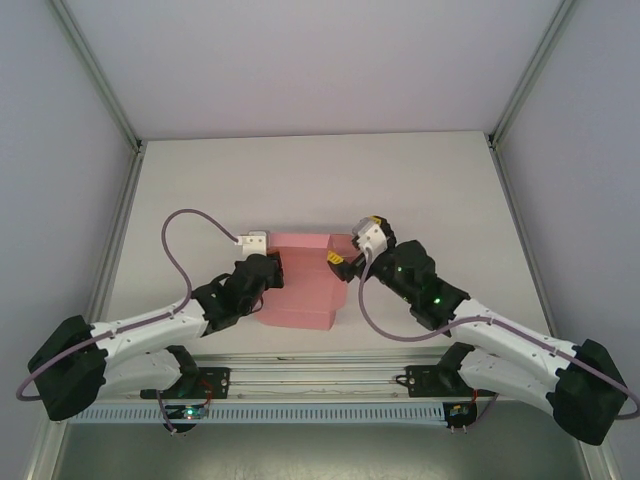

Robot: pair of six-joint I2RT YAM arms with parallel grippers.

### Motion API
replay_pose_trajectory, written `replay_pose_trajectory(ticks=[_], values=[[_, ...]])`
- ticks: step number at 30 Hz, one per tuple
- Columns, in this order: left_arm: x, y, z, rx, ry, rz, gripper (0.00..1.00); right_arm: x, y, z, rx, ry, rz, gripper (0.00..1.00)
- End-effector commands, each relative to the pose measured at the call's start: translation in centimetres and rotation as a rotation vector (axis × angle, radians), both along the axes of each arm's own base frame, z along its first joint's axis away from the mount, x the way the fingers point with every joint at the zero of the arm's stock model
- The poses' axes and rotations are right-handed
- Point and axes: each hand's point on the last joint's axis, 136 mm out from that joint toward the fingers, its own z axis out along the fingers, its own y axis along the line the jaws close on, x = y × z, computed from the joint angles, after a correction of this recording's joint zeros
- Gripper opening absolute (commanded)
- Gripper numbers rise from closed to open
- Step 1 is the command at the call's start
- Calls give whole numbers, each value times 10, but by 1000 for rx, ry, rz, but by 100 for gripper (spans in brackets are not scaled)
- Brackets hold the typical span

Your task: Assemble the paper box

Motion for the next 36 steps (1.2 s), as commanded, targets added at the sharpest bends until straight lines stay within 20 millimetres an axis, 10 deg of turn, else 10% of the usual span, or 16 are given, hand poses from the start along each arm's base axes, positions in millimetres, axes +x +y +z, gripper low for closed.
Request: replay_pose_trajectory(ticks=[1,20,36], values=[[2,-13,31,-126,-54,-13,0,8,-6,4,-81,-130,-86,98],[8,-14,18,-117,-45,20,0,31,-2,18,97,-117,-221,98],[13,12,13,-45,-61,144,0,-6,-86,-6,325,136,-367,98]])
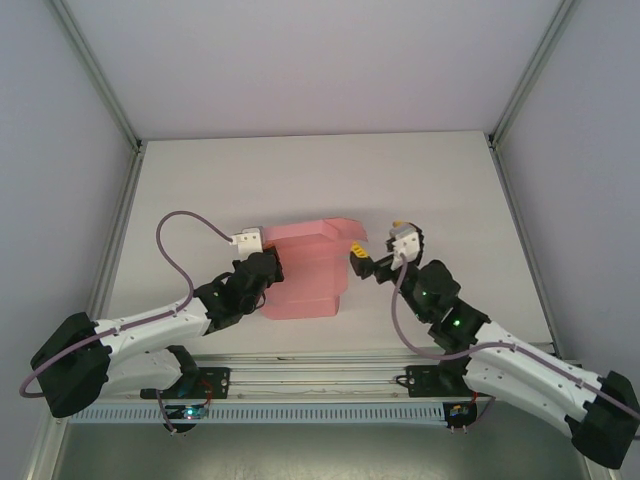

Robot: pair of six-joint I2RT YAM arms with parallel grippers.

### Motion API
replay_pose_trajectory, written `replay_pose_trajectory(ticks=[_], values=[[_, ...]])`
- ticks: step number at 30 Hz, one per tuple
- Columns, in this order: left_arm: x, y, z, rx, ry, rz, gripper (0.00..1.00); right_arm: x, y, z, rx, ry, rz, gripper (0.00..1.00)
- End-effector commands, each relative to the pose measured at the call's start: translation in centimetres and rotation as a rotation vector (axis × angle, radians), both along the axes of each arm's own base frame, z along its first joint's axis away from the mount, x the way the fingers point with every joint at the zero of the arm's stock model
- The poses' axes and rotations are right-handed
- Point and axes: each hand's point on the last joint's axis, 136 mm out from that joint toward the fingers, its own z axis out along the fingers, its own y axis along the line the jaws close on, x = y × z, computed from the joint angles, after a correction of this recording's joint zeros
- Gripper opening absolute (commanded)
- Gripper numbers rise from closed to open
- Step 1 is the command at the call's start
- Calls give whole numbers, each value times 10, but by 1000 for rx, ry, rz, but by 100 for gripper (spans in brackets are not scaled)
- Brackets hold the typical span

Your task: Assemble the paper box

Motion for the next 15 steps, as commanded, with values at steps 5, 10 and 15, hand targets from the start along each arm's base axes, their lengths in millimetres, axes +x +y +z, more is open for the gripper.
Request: replay_pose_trajectory(ticks=[5,10,15], values=[[2,-1,11,-4,-42,6,0,10,-30,-65,171,320,-69,98],[2,-3,11,-7,-41,-1,0,13,-20,-82,164,377,-4,98],[2,-3,11,-7,-44,0,0,15,-9,-95,101,409,46,98]])
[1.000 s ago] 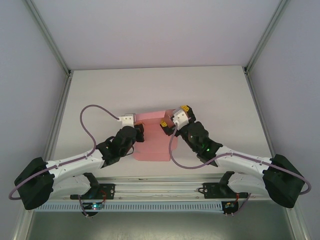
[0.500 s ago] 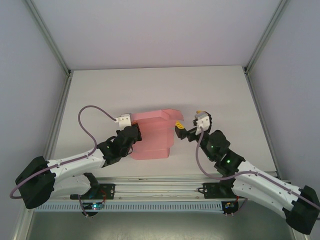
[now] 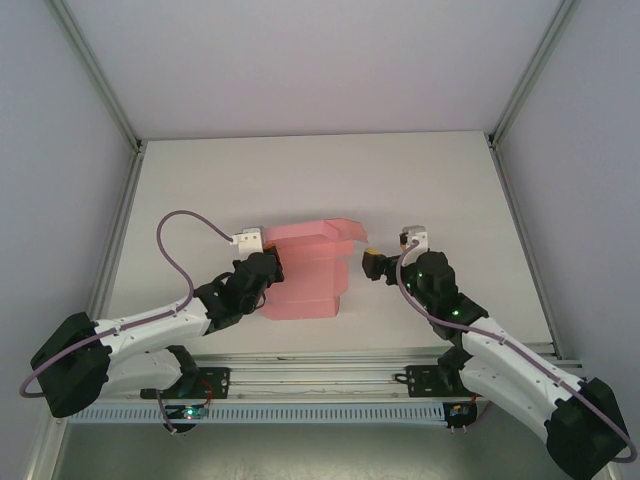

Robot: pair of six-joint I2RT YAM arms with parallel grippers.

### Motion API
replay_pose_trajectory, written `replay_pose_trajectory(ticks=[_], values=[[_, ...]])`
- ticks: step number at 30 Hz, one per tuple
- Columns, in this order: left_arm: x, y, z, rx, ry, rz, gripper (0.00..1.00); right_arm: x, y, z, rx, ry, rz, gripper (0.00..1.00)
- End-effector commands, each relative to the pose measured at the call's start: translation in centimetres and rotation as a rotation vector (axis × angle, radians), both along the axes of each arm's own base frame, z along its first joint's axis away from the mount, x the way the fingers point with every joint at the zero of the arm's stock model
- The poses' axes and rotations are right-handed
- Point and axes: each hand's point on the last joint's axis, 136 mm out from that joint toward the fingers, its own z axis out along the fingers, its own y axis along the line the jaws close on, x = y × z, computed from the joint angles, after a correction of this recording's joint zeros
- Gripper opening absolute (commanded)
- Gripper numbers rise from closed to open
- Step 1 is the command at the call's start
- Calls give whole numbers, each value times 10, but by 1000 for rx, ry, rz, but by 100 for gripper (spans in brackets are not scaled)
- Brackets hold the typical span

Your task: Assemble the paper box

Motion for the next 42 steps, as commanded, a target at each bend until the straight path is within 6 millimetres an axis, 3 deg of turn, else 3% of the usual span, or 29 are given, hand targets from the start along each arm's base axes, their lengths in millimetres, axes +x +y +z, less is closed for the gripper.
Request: replay_pose_trajectory(ticks=[1,7,12,22,42], values=[[2,-3,12,-11,-45,2,0,2,10,-2,7,3,46,98],[2,-8,12,-21,-44,-25,0,18,0,2,-6,-41,-47,98],[2,-9,11,-22,-39,-29,0,14,20,7,24,-63,63,98],[1,-11,9,-23,-33,-36,0,14,35,22,50,-110,120,98],[2,-14,5,-41,-14,-36,0,20,67,20,-35,-88,152,98]])
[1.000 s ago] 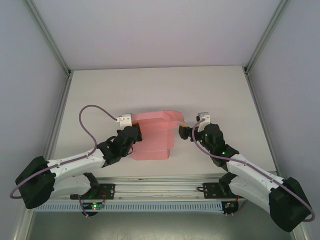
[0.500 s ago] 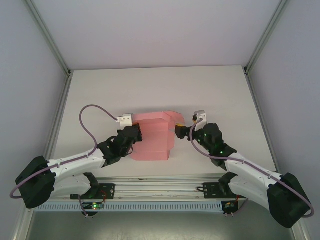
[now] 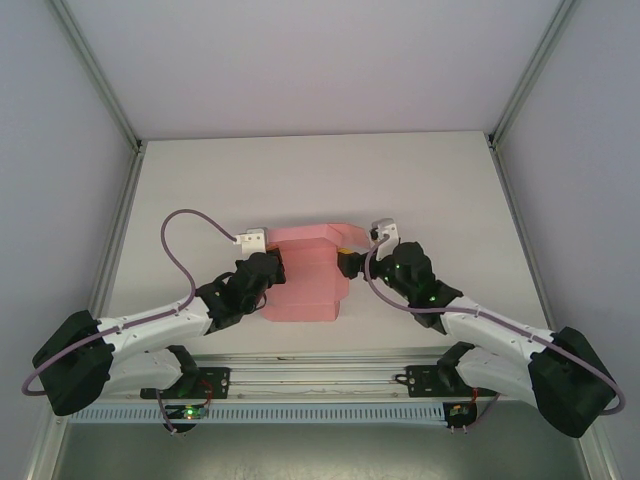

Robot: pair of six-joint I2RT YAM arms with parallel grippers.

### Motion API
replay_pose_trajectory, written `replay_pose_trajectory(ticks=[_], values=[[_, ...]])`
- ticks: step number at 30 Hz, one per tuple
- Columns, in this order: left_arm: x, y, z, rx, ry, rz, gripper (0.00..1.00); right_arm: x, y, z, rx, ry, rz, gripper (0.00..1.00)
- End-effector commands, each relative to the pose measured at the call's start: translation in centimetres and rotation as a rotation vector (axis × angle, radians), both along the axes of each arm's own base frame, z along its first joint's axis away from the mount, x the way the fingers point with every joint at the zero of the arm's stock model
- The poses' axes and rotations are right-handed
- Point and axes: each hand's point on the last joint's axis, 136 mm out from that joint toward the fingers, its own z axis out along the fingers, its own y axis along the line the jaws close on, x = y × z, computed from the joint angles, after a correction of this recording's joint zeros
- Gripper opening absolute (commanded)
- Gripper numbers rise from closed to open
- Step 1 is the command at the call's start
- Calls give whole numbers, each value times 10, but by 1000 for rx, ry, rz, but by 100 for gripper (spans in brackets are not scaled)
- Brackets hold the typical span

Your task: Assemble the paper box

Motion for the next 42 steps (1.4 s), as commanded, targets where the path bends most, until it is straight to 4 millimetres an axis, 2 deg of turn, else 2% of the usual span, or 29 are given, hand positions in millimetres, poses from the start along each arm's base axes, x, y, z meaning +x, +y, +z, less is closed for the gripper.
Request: replay_pose_trajectory(ticks=[1,9,18,23,29,34,38,42], values=[[3,-7,10,-50,-31,6,0,7,6,12,-29,-32,-19,98],[4,-7,14,-98,-45,21,0,13,4,-1,-103,-28,-147,98],[6,-12,16,-131,-49,20,0,13,11,-12,-190,-34,-188,98],[5,-10,16,-141,-48,29,0,15,6,-18,-280,-39,-246,98],[4,-6,16,-141,-50,43,0,13,13,-25,-285,-28,-223,98],[3,5,7,-90,-28,83,0,6,16,-12,-262,-61,-170,98],[1,12,0,-76,-9,109,0,-5,8,10,-233,-119,-138,98],[-1,14,0,-70,-8,111,0,-22,-4,22,-217,-142,-91,98]])
